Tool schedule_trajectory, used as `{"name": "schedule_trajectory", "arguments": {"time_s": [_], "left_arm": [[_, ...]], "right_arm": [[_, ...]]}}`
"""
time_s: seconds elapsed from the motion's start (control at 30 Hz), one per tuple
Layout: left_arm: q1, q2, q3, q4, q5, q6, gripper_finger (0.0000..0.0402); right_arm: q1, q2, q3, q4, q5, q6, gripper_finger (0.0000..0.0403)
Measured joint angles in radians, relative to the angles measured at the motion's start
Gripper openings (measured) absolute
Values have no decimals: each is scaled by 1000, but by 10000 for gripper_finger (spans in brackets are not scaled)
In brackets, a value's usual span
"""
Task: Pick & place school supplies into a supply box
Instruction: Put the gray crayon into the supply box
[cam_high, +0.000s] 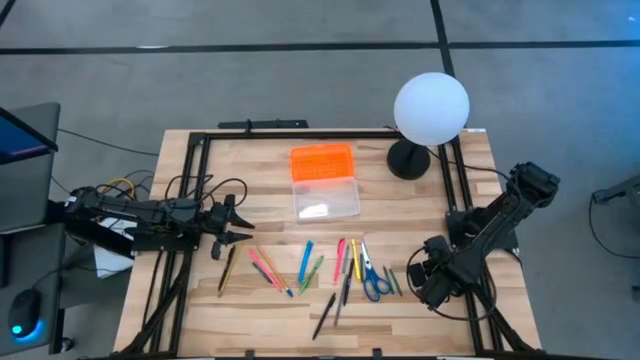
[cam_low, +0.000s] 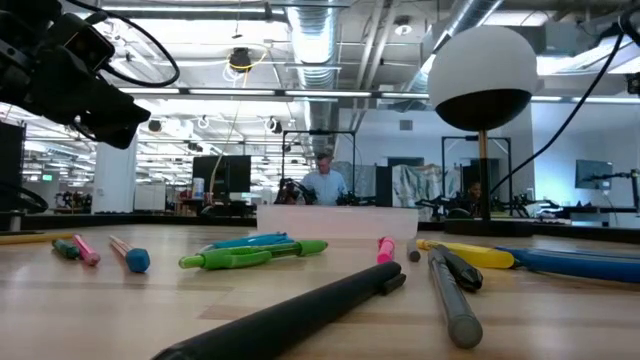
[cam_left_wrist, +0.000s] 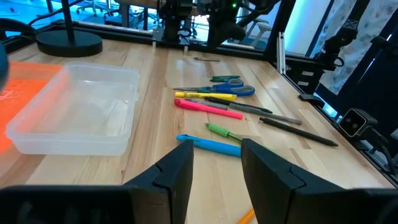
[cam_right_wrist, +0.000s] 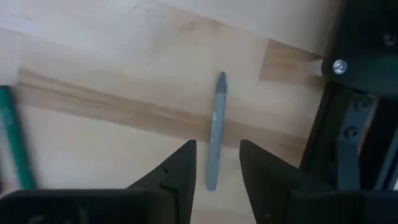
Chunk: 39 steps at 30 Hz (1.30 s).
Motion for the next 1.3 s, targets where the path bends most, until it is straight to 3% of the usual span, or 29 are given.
{"name": "schedule_trajectory", "arguments": {"time_s": [0.43,0.7,1.0,1.3], "left_arm": [[0,0,0,0,-4,-19,129],[0,0,0,0,-3,-33,129],[0,0,0,0,-5,-33,129],[0,0,0,2,-21,-26,129]], "right_arm": [[1,65,-13,30,-1,-27,118],[3,64,-99,184,-12,-27,118],[3,64,-108,174,-27,-33,118],[0,54,-154,252,-53,-37,81]]}}
